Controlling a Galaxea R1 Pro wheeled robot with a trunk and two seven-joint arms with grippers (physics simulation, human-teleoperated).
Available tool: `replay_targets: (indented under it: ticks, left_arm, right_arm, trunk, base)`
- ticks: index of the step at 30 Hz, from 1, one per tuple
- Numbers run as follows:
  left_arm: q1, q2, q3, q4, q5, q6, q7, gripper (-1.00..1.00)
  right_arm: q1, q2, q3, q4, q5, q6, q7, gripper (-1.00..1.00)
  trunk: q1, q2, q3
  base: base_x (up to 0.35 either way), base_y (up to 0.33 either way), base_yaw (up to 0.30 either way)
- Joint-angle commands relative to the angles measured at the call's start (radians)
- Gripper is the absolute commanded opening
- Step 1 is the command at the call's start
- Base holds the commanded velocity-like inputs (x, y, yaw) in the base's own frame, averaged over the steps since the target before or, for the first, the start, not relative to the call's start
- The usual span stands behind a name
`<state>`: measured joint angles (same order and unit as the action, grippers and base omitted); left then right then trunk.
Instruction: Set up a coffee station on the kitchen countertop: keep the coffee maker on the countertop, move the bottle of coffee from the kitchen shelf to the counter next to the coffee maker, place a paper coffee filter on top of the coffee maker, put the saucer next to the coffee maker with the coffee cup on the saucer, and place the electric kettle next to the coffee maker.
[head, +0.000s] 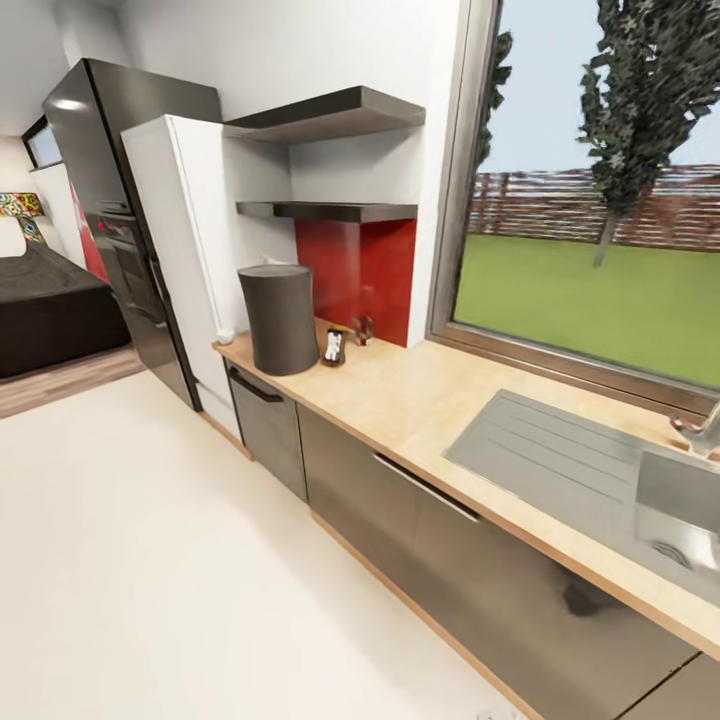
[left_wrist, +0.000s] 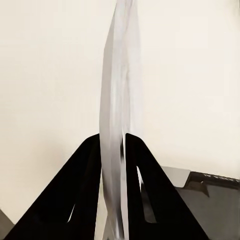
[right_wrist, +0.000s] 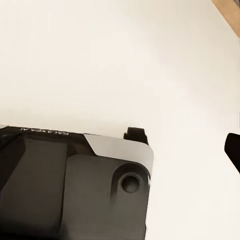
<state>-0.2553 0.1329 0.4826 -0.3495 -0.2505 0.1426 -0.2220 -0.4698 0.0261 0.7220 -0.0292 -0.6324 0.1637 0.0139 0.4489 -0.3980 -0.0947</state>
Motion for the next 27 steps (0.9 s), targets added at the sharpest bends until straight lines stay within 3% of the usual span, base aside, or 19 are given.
replay_targets:
  ticks: [1,21,27]
  left_arm:
    - [-0.001,0.000,0.008,-0.002,-0.010,0.005,-0.007,-1.00]
    - [-0.001,0.001,0.008,-0.002,-0.010,0.005,-0.007,-1.00]
    - [-0.001,0.001,0.008,-0.002,-0.010,0.005,-0.007,-1.00]
  right_arm:
    - [-0.001,0.000,0.008,0.000,-0.007,0.003,0.001,1.00]
    - [-0.001,0.000,0.008,0.000,-0.007,0.003,0.001,1.00]
    - [-0.001,-0.001,0.007,0.000,-0.007,0.003,0.001,1.00]
  trunk:
    - [0.001,-0.002,-0.002]
    - [0.001,-0.002,-0.002]
    - [0.001,-0.002,-0.002]
  base:
    - [0.280,0.232,0.015]
    - [0.280,0.232,0.248]
    - [0.280,0.232,0.078]
